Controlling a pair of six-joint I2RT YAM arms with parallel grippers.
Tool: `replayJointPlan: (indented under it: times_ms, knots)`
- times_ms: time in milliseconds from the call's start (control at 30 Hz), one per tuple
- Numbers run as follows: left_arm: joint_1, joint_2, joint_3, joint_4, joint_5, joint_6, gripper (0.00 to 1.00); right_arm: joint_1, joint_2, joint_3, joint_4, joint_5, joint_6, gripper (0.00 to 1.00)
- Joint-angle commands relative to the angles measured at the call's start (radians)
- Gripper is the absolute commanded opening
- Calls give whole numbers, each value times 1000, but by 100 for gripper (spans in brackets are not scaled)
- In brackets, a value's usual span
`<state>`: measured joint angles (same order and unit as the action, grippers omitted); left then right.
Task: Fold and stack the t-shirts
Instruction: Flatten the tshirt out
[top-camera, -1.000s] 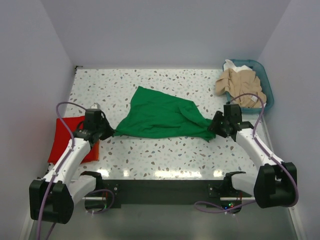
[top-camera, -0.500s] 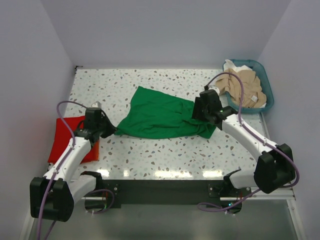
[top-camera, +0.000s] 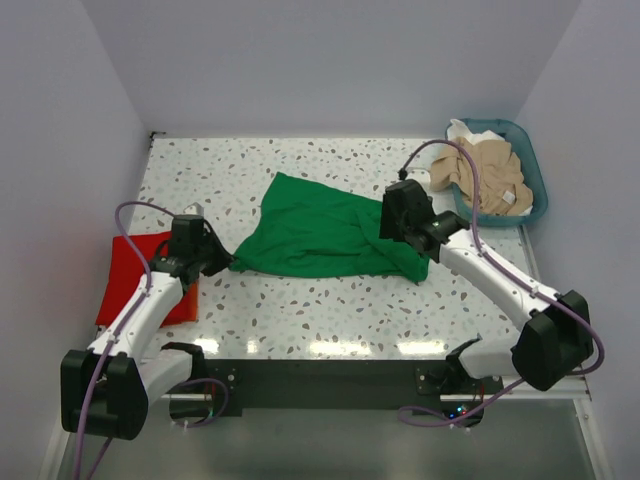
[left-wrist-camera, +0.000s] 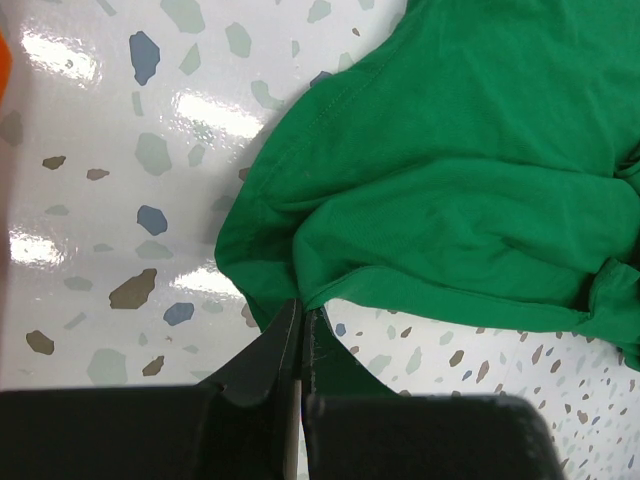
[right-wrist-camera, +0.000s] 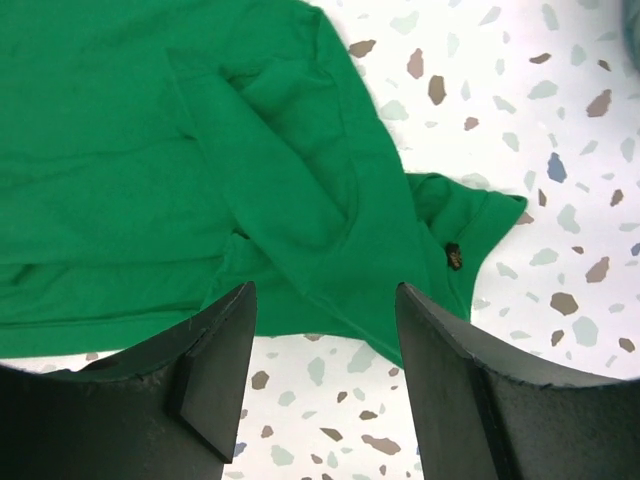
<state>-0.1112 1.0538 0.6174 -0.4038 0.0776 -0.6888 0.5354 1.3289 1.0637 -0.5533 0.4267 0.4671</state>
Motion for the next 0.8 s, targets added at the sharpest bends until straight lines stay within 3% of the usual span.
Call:
replayJointPlan:
  times_ms: [0,333,500,633,767]
  knots:
    - [10,6,15,53,14,-2,3,29,74,61,16,-2,-22,62]
    - [10,14,15,59,11,3,3,77,346,170,13,18,-93,67]
    - [10,15,18,53,5,9,3,77,362,156,-31,99,-94,68]
    - [10,21,18,59,10,6,3,75,371,140,-50,115,-96,63]
    - [10,21,19,60,10,6,2,77,389,131,-54,115,-102,49]
